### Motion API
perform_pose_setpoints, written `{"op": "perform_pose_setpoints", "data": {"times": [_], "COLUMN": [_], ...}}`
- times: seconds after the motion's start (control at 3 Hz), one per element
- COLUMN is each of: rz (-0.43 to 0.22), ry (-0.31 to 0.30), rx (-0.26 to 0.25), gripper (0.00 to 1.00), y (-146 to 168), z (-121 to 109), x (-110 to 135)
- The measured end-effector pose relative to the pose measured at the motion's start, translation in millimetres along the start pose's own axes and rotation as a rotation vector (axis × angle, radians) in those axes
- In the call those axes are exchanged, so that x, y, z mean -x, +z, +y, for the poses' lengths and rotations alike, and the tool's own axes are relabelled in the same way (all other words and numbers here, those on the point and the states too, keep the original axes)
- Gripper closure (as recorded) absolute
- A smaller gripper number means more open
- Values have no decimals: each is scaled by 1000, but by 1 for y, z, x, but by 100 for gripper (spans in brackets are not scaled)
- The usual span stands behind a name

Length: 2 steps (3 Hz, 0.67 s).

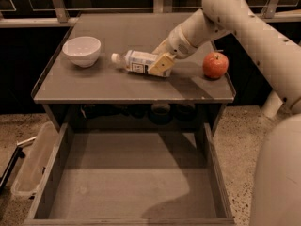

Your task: Place blue plastic bottle into top drawer

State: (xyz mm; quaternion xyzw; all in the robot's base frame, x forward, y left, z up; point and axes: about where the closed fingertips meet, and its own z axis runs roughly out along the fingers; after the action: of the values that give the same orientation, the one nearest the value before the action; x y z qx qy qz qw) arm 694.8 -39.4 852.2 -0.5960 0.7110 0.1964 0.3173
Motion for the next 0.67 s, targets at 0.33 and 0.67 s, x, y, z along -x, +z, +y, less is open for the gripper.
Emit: {"op": "perform_pose_setpoints", "data": {"times": [0.33, 0.67], "rz": [-28, -29], "ry": [-11, -12], "rx": [21, 21], "gripper": [100, 100], "y": [-7, -10], "z": [20, 20], "x": [-8, -6]}}
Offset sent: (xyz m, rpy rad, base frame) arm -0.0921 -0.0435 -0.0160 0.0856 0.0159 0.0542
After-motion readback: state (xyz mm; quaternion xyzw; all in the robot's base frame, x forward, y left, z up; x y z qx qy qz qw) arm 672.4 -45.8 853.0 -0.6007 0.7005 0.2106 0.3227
